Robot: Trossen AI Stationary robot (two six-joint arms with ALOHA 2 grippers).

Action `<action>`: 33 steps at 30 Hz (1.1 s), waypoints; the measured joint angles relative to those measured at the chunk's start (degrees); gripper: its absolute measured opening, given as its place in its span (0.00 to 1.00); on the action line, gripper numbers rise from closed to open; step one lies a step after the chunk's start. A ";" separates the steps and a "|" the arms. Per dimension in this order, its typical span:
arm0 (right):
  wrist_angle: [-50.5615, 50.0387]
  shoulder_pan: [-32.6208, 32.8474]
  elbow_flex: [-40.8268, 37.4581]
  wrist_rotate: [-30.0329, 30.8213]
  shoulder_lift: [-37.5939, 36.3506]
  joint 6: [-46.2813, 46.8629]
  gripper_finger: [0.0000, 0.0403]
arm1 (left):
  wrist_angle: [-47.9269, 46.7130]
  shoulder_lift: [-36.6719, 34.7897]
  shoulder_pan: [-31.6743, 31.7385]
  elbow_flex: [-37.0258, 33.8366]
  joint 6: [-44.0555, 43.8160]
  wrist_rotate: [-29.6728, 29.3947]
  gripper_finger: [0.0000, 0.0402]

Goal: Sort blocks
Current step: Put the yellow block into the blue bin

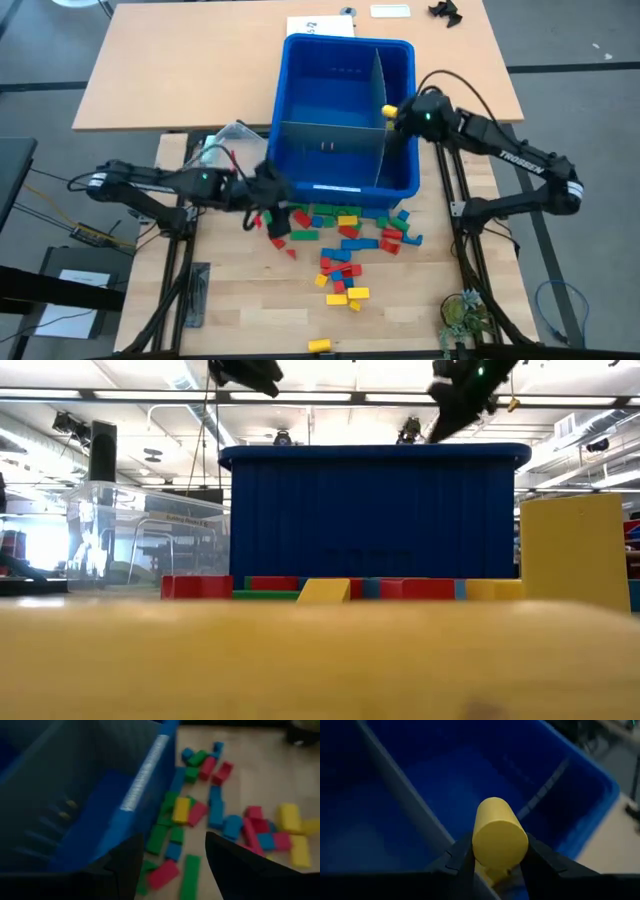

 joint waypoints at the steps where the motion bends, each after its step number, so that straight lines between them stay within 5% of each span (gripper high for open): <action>1: -0.94 -1.88 0.00 -0.85 0.26 0.30 0.32 | 2.30 0.10 -0.52 -1.41 -0.41 0.29 0.55; 8: -0.56 -8.84 0.00 -4.88 2.54 0.98 0.41 | 14.33 0.26 -3.01 -7.01 -0.12 0.66 0.55; 16: -1.80 -7.74 0.00 -7.79 0.73 2.53 0.57 | 14.57 0.28 -3.04 -7.73 -0.01 0.88 0.55; 23: -2.96 3.11 -0.22 -23.80 -4.20 10.30 0.62 | 15.24 2.75 -3.16 -7.64 2.12 6.96 0.55; 33: -0.56 22.24 -7.96 -22.84 -4.98 17.18 0.59 | 11.90 12.81 -4.35 -7.70 12.64 21.50 0.55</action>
